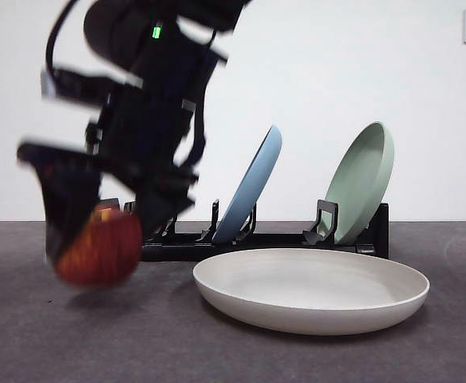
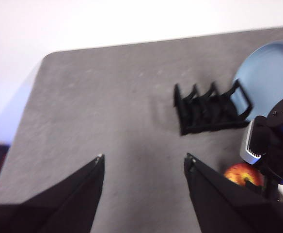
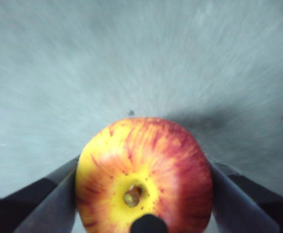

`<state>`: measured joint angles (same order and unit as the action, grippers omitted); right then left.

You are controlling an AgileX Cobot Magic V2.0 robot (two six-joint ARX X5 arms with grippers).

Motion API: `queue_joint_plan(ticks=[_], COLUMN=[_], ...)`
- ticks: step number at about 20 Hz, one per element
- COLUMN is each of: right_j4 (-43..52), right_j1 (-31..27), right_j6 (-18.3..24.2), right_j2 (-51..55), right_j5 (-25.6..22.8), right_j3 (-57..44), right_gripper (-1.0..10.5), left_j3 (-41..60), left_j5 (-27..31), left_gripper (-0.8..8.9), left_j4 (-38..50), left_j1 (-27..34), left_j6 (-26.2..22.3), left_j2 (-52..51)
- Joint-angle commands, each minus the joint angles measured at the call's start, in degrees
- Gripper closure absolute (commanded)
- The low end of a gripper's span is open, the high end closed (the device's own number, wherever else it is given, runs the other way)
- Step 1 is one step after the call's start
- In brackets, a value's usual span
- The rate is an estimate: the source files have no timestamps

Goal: Take the yellow plate from the plate rack,put the plate on the table,take the apple from the table,put the apple in the plate

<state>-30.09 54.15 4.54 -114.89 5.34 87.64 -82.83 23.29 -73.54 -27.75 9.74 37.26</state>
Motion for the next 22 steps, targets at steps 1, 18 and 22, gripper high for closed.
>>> queue_joint_plan(ticks=[1,18,22], right_j4=[-1.3,-32.8,-20.6], right_j1=[-0.8,-19.3,-19.0], right_j6=[0.3,-2.4,-5.1], right_j2=[7.7,31.1,28.9], right_j5=[-0.3,-2.3,-2.3], right_j3=[0.2,-4.5,-13.6], right_gripper=[9.6,9.6,9.6], left_j3=[0.1,0.1,0.1], left_j5=[-2.3,-14.0,-15.1], left_gripper=[5.31,5.31,5.31], left_j4=[3.6,12.0,12.6], left_j1=[0.0,0.0,0.0], left_j6=[-1.2,-4.0,-5.3], left_j2=[0.1,12.3,13.7])
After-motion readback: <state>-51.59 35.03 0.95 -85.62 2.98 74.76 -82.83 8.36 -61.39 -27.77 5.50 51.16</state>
